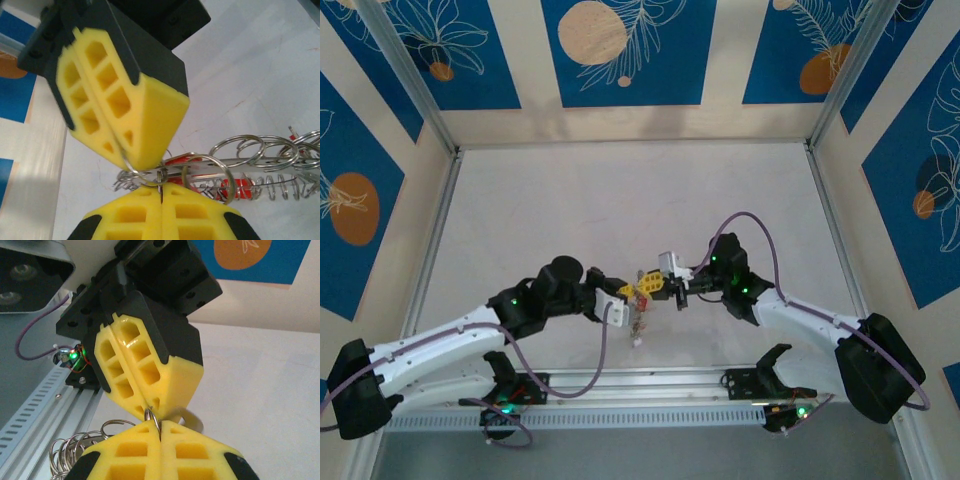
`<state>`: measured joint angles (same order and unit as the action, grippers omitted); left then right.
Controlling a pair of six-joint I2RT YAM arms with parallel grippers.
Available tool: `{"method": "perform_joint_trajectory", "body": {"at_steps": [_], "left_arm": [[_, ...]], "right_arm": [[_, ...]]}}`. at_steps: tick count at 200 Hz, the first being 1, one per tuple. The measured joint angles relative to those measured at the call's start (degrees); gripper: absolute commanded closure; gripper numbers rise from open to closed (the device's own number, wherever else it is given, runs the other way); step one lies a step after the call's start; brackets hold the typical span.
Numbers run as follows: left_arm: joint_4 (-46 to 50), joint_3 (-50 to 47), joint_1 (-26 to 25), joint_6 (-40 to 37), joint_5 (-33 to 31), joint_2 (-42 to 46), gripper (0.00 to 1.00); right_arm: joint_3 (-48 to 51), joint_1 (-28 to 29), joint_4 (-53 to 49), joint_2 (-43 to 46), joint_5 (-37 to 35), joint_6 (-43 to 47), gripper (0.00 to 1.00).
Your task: Put the keys on the keyring
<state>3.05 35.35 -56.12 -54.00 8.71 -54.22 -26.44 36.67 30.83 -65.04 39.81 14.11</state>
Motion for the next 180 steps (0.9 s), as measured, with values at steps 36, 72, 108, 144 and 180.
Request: {"method": "perform_joint_trajectory", "body": {"at_steps": [36,72,108,144,180], "left_arm": [[-2.84,-2.23,-0.02,3.93,-1.42,1.79,0.89],[-3.48,-4.83,-0.2,7.87,-1.29,4.76,0.71],[-3.93,-5.33,0.37,12.48,-1.29,5.75,0.65],[-4.11,-5.31,2.86,16.63,-1.2,6.88,0.56],[-3.43,-4.57,6.88,19.3,1.44,8.37,0.56]], "right_arm": [[1.62,-0.11,2.78,0.68,-2.29,-1.11,1.0],[2.1,-1.25,6.49,0.85,-5.44,-1.73,1.0],[2.89,-1.38,8.9,0.85,-6.25,-1.6,1.0],[3.02,-0.98,9.11,0.92,-6.4,-0.72,1.0],[3.37,-0.55,9.27,1.97,-6.38,-0.07,1.0]]}}
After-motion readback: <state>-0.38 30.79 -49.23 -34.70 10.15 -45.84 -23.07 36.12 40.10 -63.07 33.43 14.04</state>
